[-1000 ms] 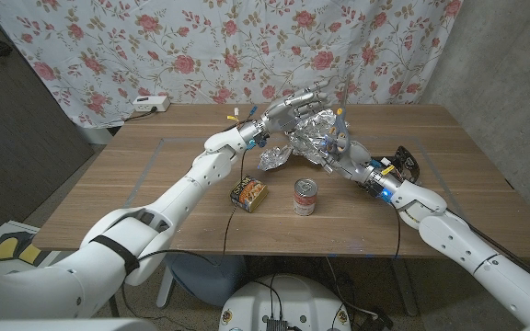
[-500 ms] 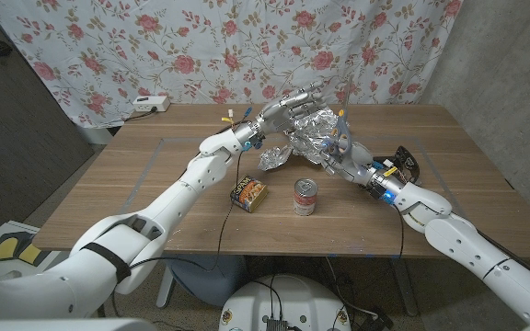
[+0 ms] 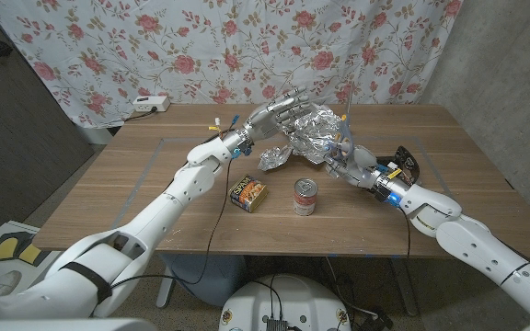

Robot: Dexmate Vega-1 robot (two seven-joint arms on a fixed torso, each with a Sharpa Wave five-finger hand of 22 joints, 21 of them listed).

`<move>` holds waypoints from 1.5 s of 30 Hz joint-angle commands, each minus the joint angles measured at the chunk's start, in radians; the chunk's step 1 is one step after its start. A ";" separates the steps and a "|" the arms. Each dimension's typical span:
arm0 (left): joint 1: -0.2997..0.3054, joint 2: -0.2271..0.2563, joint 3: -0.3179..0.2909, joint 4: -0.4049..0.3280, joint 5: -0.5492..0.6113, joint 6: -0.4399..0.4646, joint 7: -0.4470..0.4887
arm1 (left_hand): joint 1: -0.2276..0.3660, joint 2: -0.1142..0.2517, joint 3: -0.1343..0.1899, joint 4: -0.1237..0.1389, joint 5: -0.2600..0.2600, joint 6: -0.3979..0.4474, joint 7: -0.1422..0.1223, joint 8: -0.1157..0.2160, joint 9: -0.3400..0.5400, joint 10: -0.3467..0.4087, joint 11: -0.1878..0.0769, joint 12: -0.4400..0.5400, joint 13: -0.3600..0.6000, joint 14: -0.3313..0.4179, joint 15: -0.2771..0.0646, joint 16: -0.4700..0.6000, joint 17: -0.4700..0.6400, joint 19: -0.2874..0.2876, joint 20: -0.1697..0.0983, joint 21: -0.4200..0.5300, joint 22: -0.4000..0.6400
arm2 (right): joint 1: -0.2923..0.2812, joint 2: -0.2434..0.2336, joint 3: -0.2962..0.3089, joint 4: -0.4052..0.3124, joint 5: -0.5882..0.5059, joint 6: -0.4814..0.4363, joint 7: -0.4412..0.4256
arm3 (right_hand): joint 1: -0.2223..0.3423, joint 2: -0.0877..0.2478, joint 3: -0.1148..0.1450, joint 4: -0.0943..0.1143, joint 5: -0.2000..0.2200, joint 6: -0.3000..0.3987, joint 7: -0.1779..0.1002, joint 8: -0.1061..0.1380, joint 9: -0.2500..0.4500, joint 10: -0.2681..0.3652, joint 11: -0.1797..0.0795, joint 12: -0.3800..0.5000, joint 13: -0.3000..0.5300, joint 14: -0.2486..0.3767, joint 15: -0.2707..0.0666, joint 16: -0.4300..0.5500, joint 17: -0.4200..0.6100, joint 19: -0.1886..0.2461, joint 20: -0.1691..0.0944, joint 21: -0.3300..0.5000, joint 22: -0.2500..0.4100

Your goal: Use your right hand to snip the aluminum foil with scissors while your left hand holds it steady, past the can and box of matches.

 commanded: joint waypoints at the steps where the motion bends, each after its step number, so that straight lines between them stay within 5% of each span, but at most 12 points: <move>1: 0.058 0.058 -0.027 -0.070 -0.009 -0.002 0.082 | -0.008 0.000 0.005 -0.003 0.006 0.002 -0.003 0.008 0.003 -0.003 -0.002 -0.004 0.002 -0.002 -0.001 0.000 0.001 -0.006 0.004 -0.002 0.001 | -0.033 -0.042 0.021 -0.040 0.021 -0.050 -0.032 | 0.004 0.009 0.019 0.006 -0.004 0.004 0.002 -0.002 -0.001 0.242 -0.233 0.005 0.003 0.006 -0.012 0.009 0.001 0.002 -0.089 0.011 -0.003; 13: 0.080 0.095 -0.026 -0.100 -0.002 -0.001 0.105 | -0.030 -0.003 0.004 -0.003 0.005 0.008 -0.009 0.020 0.003 -0.066 0.019 -0.035 0.004 -0.068 0.025 -0.010 0.001 -0.034 0.025 -0.006 0.002 | -0.049 -0.045 0.035 -0.049 0.037 -0.050 -0.021 | -0.003 0.008 0.028 0.007 -0.005 0.005 0.003 -0.002 0.000 0.243 -0.232 0.008 0.005 0.002 -0.011 0.021 0.001 -0.001 -0.089 0.026 -0.018; 16: 0.077 0.085 -0.027 -0.080 -0.016 -0.015 0.079 | -0.091 -0.025 -0.023 0.018 -0.002 -0.014 -0.016 0.015 0.003 -0.082 0.023 -0.043 0.006 -0.095 0.038 -0.006 0.003 -0.050 0.029 -0.007 0.002 | -0.044 -0.044 0.032 -0.051 0.046 -0.061 -0.013 | -0.004 0.007 0.030 0.007 -0.005 0.005 0.004 -0.003 -0.002 0.237 -0.233 0.000 -0.005 0.001 -0.011 0.024 0.001 -0.001 -0.089 0.032 -0.022; 31: 0.072 0.102 -0.019 -0.081 0.002 -0.014 0.096 | -0.128 -0.036 -0.034 0.026 -0.002 -0.030 -0.013 0.016 0.002 -0.095 0.034 -0.050 0.007 -0.107 0.042 -0.002 0.000 -0.066 0.040 -0.006 0.002 | -0.039 -0.059 0.037 -0.076 0.035 -0.070 -0.017 | -0.005 0.003 0.037 0.002 -0.004 0.006 0.008 -0.006 -0.007 0.230 -0.233 -0.010 -0.016 -0.003 -0.011 0.032 0.001 -0.007 -0.089 0.043 -0.036; 45: 0.063 0.099 -0.015 -0.063 0.003 -0.006 0.096 | -0.135 -0.036 -0.030 0.021 0.000 -0.042 -0.010 0.016 0.001 -0.092 0.035 -0.049 0.009 -0.107 0.042 0.002 -0.004 -0.069 0.040 -0.003 0.002 | -0.035 -0.065 0.035 -0.085 0.017 -0.063 -0.018 | -0.028 -0.049 0.019 0.000 -0.008 0.030 0.020 -0.010 -0.032 0.250 -0.231 -0.014 -0.027 -0.003 -0.010 0.041 -0.001 0.004 -0.087 0.069 -0.064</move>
